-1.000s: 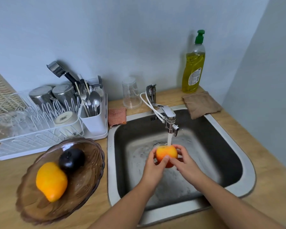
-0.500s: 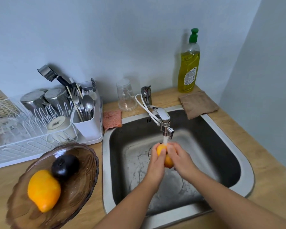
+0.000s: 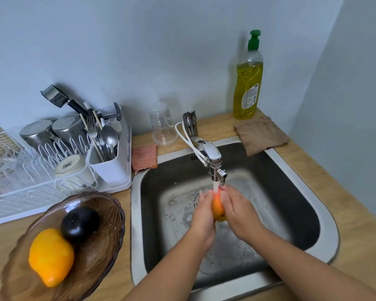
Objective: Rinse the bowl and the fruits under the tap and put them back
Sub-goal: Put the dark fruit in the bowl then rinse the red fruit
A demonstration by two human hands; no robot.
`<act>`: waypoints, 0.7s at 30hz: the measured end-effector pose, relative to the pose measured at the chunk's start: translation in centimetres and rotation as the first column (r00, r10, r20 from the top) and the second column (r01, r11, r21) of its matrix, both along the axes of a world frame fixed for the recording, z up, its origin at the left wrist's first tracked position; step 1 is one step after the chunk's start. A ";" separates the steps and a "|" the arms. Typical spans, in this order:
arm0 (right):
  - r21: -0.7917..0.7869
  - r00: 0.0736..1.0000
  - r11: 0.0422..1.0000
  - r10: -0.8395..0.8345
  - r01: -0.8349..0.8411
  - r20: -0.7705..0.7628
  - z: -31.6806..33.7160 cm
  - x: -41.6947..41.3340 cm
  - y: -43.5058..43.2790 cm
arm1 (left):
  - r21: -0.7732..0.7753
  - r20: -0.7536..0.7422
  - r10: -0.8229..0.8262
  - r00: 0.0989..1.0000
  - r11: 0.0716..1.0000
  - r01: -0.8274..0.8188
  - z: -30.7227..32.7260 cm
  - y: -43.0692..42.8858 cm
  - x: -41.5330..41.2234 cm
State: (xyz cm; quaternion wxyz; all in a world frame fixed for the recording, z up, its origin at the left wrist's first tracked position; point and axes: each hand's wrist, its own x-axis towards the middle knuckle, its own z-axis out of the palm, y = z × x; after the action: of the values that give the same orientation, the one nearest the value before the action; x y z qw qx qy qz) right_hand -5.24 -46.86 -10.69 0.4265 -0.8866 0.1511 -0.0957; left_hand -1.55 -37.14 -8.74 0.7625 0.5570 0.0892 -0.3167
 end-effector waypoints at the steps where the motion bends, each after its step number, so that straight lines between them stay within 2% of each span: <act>1: -0.113 0.998 0.991 0.068 -0.067 0.008 0.0 -0.2 0.1 | -0.006 -0.084 0.021 0.996 1.000 -0.022 0.0 0.0 0.3; 2: -0.130 0.994 0.986 0.106 -0.106 -0.008 -0.1 -0.2 0.2 | 0.006 -0.108 0.029 0.994 1.000 -0.029 -0.1 0.0 0.4; 3: -0.066 0.992 0.990 0.120 -0.122 -0.028 -0.2 -0.1 0.3 | 0.034 -0.079 0.039 0.996 0.999 -0.036 -0.2 0.0 0.4; 5: 0.172 0.994 0.981 0.101 -0.092 -0.050 0.1 0.3 0.8 | 0.109 0.092 0.061 0.994 0.992 -0.071 -0.3 0.2 -0.1; 7: 0.429 0.986 0.902 0.023 0.051 -0.166 0.7 1.0 1.0 | 0.170 0.289 0.019 0.957 0.983 -0.070 -0.5 0.6 -0.5; 9: 0.568 0.936 0.797 0.009 0.206 -0.352 1.4 1.5 0.8 | 0.204 0.358 -0.039 0.933 0.978 -0.038 -0.8 1.1 -0.7; 10: 0.589 0.922 0.771 0.007 0.242 -0.388 1.7 1.7 0.9 | 0.220 0.362 -0.051 0.931 0.975 -0.032 -0.7 1.3 -0.7; 11: 0.565 0.931 0.792 -0.012 0.232 -0.365 1.9 1.6 1.0 | 0.212 0.325 -0.043 0.945 0.977 -0.029 -0.8 1.3 -0.6; 12: 0.479 0.953 0.857 -0.044 0.190 -0.300 1.8 1.3 1.2 | 0.190 0.248 -0.020 0.969 0.981 -0.028 -0.6 1.3 -0.4; 14: 0.106 0.995 0.993 -0.044 0.054 -0.090 1.2 0.6 1.4 | 0.110 0.000 0.086 0.996 0.990 -0.085 0.1 0.8 0.2; 15: -0.013 1.000 1.000 -0.005 0.004 -0.016 0.9 0.3 1.7 | 0.104 -0.096 0.123 0.988 0.988 -0.112 0.3 0.6 0.5; 16: -0.020 1.000 0.999 0.026 -0.026 0.005 0.7 0.1 2.0 | 0.138 -0.119 0.130 0.984 0.984 -0.114 0.4 0.4 0.7; 17: 0.111 1.000 0.994 0.010 -0.009 -0.015 0.6 0.1 2.1 | 0.210 -0.061 0.106 0.992 0.974 -0.091 0.3 0.3 0.7; 18: 0.313 0.996 0.948 -0.034 0.059 -0.085 0.8 0.2 2.3 | 0.282 0.041 0.085 0.996 0.955 -0.093 0.2 0.2 0.5; 20: 0.616 0.951 0.749 -0.063 0.245 -0.303 1.3 0.6 1.9 | 0.375 0.335 -0.001 0.942 0.917 -0.133 -0.1 0.4 -0.1; 21: 0.693 0.917 0.648 -0.021 0.317 -0.399 1.6 0.8 1.4 | 0.383 0.440 -0.068 0.895 0.916 -0.118 -0.3 0.5 -0.5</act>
State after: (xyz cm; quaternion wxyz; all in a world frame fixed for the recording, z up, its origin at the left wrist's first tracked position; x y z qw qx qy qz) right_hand -4.46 -45.47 -9.13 0.7054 -0.6172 0.3349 0.0964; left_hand -2.04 -36.62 -9.03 0.6365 0.7571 -0.0173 -0.1460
